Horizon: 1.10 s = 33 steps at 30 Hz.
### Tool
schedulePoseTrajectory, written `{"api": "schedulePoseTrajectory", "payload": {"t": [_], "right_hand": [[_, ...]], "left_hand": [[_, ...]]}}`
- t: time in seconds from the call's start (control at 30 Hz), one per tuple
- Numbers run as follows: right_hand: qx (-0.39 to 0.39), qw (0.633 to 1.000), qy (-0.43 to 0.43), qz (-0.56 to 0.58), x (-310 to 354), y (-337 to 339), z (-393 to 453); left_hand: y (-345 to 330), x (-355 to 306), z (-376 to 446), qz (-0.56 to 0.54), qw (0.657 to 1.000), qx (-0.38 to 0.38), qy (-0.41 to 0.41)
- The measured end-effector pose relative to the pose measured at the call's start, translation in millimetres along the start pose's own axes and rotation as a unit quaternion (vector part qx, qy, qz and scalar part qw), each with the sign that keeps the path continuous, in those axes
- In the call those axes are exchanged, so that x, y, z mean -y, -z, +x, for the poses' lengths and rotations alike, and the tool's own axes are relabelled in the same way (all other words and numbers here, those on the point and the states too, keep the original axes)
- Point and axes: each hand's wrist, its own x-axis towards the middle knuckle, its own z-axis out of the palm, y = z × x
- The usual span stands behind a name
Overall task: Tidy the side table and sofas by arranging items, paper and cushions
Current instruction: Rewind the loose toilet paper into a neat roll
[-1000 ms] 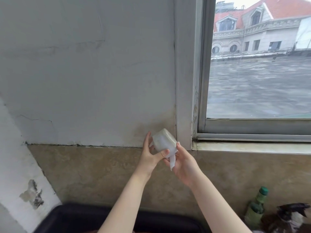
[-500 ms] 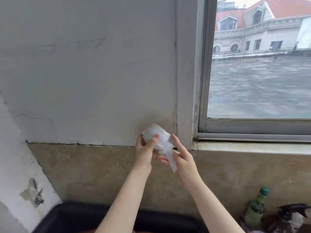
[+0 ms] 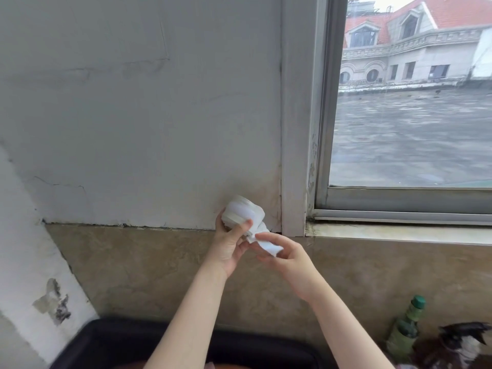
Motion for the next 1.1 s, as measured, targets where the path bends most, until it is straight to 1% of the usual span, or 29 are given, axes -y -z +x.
{"api": "schedulePoseTrajectory", "payload": {"t": [0.03,0.13,0.2,0.3,0.43,0.5,0.57,0.63,0.7,0.8,0.87,0.9,0.97,1.1], "right_hand": [[-0.025,0.999,0.023,-0.032,0.8,-0.9,1.3],[-0.097,0.990,0.099,-0.038,1.8,-2.6,9.3],[-0.126,0.981,0.134,-0.055,2.1,-1.3,13.7],[-0.109,0.976,0.171,-0.083,5.7,4.0,16.5],[-0.102,0.964,0.190,-0.153,7.8,9.9,16.4],[-0.106,0.951,0.220,-0.192,10.1,12.2,16.7],[-0.111,0.935,0.250,-0.223,11.2,12.8,18.4],[-0.118,0.936,0.249,-0.220,9.9,13.4,19.0],[-0.108,0.940,0.241,-0.216,9.0,14.8,17.8],[-0.103,0.944,0.246,-0.196,12.9,15.8,16.1],[-0.095,0.937,0.261,-0.214,16.0,17.4,17.2],[-0.086,0.929,0.270,-0.238,16.4,17.5,17.6],[-0.067,0.920,0.271,-0.275,14.2,18.1,18.8],[-0.039,0.926,0.230,-0.297,15.5,18.6,21.4]], "left_hand": [[1.2,2.7,1.1,0.015,1.000,-0.010,-0.004],[-0.8,8.7,-0.9,0.065,0.998,-0.016,-0.008],[-3.1,10.3,-3.8,0.118,0.993,-0.014,-0.019],[-2.7,10.1,-4.9,0.189,0.982,-0.013,-0.018],[-1.8,6.6,-6.8,0.228,0.973,0.013,-0.015],[-1.4,7.3,-7.4,0.238,0.971,0.035,-0.017],[-0.2,8.1,-5.8,0.226,0.973,0.039,-0.029],[-0.9,9.5,-4.2,0.244,0.968,0.029,-0.047],[-2.5,11.5,-2.5,0.281,0.957,0.017,-0.065],[-4.0,12.4,-0.1,0.305,0.950,0.006,-0.067],[-1.9,12.8,2.9,0.319,0.946,-0.009,-0.057],[-0.5,13.2,3.7,0.335,0.941,-0.014,-0.051],[-0.9,15.2,2.9,0.369,0.928,0.005,-0.052],[-4.5,18.5,0.0,0.451,0.888,0.035,-0.083]]}}
